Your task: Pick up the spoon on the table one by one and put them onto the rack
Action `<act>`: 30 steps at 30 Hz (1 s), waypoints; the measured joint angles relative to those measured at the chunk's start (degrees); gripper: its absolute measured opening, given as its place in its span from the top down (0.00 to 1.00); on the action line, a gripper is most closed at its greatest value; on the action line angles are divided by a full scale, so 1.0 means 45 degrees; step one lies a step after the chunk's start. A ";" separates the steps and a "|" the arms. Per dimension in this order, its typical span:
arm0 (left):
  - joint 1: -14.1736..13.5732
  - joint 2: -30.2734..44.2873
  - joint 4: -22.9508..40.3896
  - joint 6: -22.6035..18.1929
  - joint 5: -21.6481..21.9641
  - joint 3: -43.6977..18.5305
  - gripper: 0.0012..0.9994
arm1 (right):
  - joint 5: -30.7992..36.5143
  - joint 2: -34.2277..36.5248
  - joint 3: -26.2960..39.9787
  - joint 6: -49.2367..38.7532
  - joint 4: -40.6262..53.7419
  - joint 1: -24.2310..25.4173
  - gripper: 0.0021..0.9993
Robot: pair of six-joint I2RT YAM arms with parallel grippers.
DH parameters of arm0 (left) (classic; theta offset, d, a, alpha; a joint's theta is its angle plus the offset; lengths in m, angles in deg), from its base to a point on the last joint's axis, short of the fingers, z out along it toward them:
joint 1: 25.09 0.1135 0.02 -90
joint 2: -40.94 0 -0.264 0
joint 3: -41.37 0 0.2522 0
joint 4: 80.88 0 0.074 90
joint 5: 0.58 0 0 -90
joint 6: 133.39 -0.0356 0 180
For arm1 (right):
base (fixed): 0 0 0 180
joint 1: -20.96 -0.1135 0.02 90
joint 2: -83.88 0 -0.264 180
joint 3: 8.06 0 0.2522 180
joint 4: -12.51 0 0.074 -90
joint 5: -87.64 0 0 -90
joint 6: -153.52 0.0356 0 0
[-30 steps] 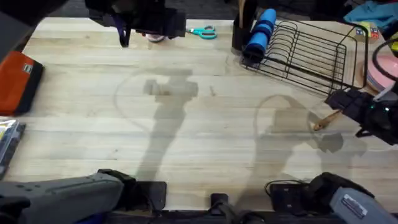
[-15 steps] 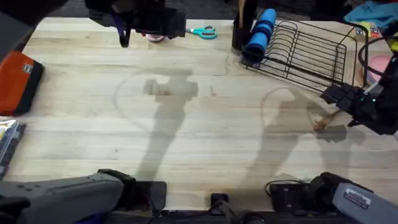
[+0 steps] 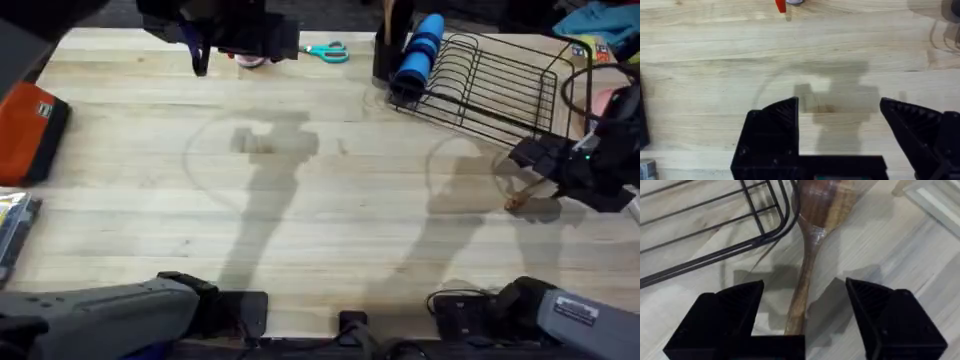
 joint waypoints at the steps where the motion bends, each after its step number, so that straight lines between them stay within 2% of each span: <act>1: 0.0000 0.0000 0.0000 0.0000 -0.0002 0.0000 0.01 | 0.0000 0.0134 0.0000 -0.0067 -0.0053 0.0000 0.01; 12: 0.0000 0.0000 0.0000 0.0000 0.0003 0.0000 0.01 | -0.0063 0.1022 0.0000 -0.0280 -0.0766 0.0000 0.01; 24: 0.0000 0.0001 0.0000 0.0000 -0.0001 0.0000 0.01 | -0.0212 0.1186 0.0057 -0.0264 -0.0637 0.0000 0.01; 28: 0.0000 0.0000 0.0000 0.0000 -0.0002 0.0000 0.01 | -0.0349 0.1197 0.0126 -0.0217 -0.0334 0.0000 0.07; 30: 0.0000 0.0000 0.0000 0.0000 0.0000 0.0000 0.01 | -0.0412 0.1197 0.0171 -0.0173 -0.0181 -0.0005 0.13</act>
